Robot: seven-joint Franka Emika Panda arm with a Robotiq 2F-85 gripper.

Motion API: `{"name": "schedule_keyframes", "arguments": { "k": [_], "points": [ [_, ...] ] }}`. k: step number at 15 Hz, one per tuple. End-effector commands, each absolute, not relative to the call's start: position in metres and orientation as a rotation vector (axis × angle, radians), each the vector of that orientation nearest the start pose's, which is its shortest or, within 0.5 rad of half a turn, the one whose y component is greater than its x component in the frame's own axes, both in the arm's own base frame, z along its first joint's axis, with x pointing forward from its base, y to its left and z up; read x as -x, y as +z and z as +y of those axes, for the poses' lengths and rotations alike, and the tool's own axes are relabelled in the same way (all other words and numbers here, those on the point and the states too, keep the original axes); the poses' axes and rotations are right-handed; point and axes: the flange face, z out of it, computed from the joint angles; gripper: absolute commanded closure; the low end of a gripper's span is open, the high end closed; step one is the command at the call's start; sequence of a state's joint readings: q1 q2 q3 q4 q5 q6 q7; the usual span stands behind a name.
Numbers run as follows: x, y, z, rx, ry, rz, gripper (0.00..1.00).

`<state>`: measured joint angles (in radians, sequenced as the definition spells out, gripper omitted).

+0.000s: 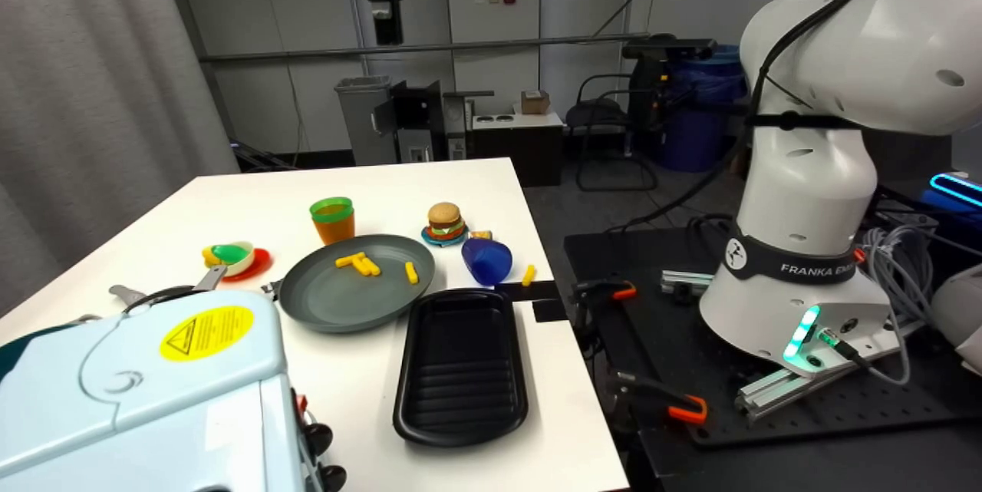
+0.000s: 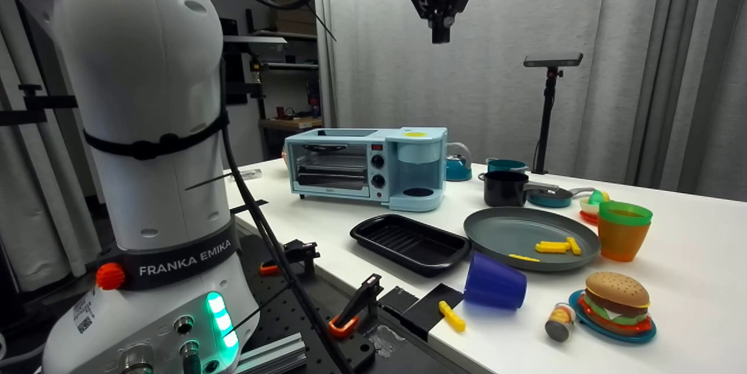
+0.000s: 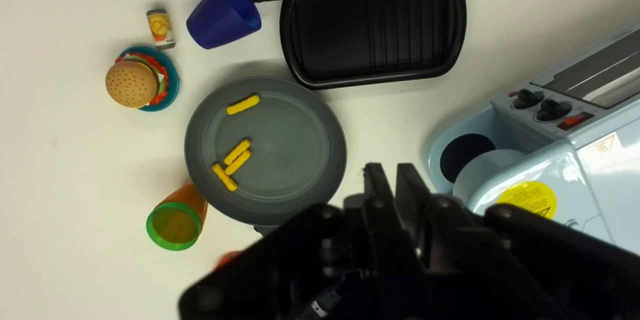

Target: Press the button on the top of the oven

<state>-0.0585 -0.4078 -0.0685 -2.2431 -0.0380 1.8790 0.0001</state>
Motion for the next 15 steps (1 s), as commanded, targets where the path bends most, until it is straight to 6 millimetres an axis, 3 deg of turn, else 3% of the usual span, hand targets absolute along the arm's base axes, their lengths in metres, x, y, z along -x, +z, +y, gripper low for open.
{"name": "schedule_keyframes", "arguments": {
  "k": [1,5,15],
  "points": [
    [-0.479,0.496,-0.033,3.194,-0.007,0.046,1.0],
    [-0.51,0.465,-0.006,3.212,0.072,-0.073,1.0],
    [-0.549,0.454,0.041,3.163,-0.019,-0.298,1.0]
  ]
}}
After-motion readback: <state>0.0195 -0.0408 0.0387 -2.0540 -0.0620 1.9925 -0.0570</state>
